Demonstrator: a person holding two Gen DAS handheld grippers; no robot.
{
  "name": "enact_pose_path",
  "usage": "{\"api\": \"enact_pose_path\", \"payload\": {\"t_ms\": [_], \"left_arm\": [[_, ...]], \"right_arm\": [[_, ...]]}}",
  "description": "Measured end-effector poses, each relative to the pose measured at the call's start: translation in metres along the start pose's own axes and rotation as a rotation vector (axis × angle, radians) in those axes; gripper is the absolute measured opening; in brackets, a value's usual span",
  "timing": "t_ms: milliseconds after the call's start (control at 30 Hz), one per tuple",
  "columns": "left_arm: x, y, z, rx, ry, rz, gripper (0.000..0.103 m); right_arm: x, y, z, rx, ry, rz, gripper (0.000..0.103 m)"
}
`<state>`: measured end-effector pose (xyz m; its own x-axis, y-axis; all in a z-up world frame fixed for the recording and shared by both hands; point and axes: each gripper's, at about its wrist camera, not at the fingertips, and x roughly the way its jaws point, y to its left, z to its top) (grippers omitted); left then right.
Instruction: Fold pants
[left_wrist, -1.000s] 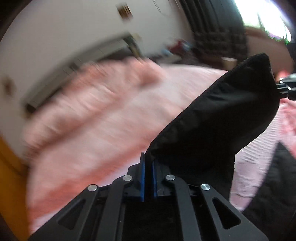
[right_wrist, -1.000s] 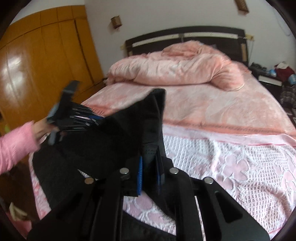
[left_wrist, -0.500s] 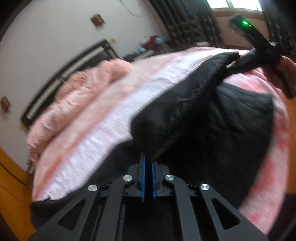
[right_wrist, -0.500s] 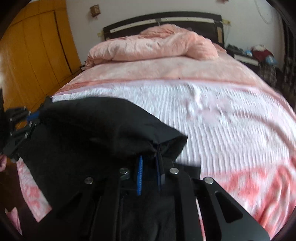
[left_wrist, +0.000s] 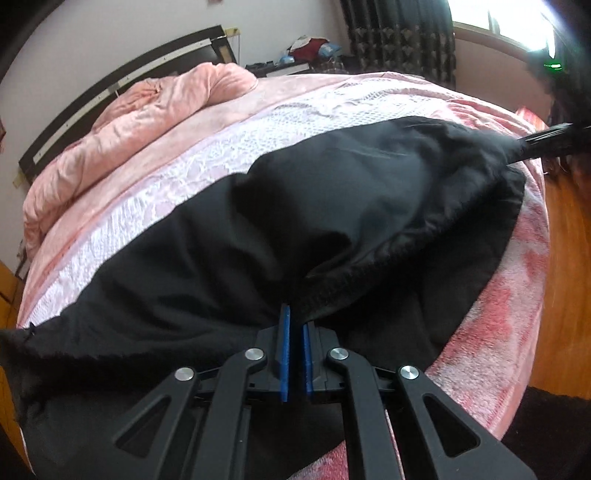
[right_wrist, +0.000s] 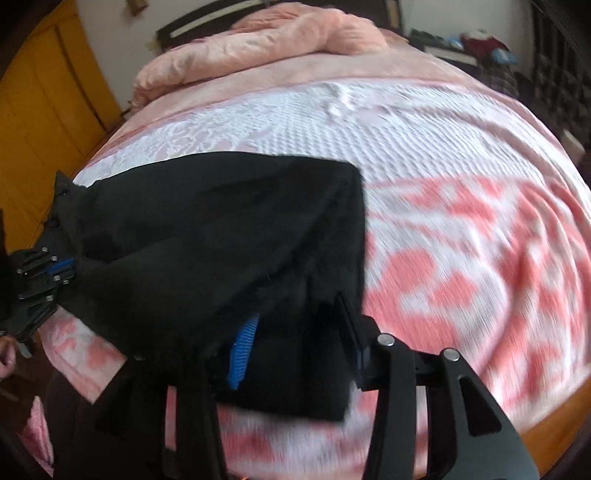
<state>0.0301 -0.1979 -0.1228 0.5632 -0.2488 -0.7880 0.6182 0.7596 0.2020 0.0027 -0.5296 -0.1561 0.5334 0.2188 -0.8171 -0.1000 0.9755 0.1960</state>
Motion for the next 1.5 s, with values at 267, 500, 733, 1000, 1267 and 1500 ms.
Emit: {"api": "enact_pose_path", "payload": {"t_ms": [267,500,733,1000,1267,1500], "left_arm": [[0.0,-0.002,-0.002,0.008,-0.013,0.022,0.006],[-0.009,-0.008,-0.012,0.009,-0.029,0.025,0.007],[-0.021,0.0,-0.019,-0.07,-0.006,-0.027,0.024],[-0.071,0.082,-0.032,-0.397,-0.023,-0.015,0.078],[-0.066,0.235,-0.041,-0.815,0.099,0.118,0.077],[-0.035,0.273,-0.053,-0.925,0.164,0.022,0.071]], "right_arm": [[-0.067,0.023,-0.001,0.173,-0.122,0.105,0.046],[0.012,0.123,0.026,0.077,0.037,0.211,0.046],[0.066,0.134,0.011,0.089,0.202,0.07,0.046],[0.075,0.15,0.012,0.068,0.217,0.0,0.046],[0.077,0.154,0.009,0.096,0.212,0.01,0.046],[0.078,0.152,0.011,0.104,0.211,0.015,0.046]]}}
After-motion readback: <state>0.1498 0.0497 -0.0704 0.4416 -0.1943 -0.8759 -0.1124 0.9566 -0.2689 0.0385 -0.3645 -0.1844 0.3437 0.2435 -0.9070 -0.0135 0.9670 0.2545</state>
